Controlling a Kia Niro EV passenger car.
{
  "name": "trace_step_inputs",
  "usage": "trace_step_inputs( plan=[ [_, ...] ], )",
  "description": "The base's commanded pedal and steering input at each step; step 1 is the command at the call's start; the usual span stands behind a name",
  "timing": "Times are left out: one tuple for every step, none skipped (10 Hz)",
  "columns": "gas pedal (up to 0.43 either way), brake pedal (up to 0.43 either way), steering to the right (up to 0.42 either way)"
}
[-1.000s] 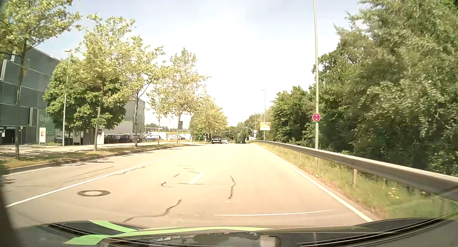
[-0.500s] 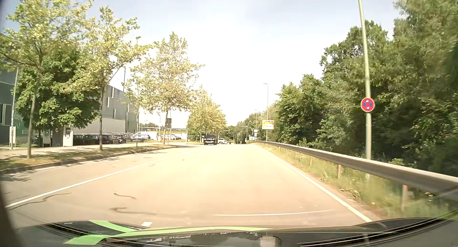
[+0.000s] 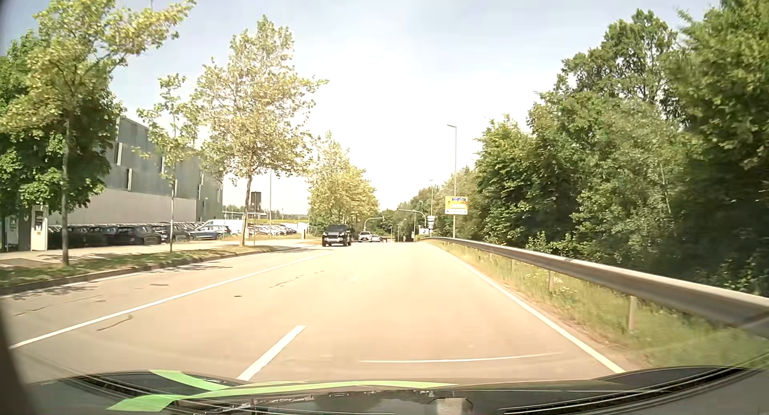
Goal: Follow the waypoints while adhering to traffic rules and regulations
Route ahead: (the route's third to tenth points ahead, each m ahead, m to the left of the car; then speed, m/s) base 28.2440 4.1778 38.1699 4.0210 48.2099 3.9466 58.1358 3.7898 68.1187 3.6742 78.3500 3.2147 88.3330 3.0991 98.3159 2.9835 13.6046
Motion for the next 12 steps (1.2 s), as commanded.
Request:
trace_step_inputs(
  plan=[
    [0.079, 0.000, -0.001],
    [0.047, 0.000, 0.000],
    [0.039, 0.000, 0.000],
    [0.039, 0.000, -0.001],
    [0.039, 0.000, -0.001],
    [0.039, 0.000, 0.000],
    [0.039, 0.000, 0.000],
    [0.039, 0.000, -0.001],
    [0.039, 0.000, 0.000],
    [0.020, 0.000, 0.000],
    [0.020, 0.000, 0.001],
    [0.020, 0.000, 0.001]
  ],
)
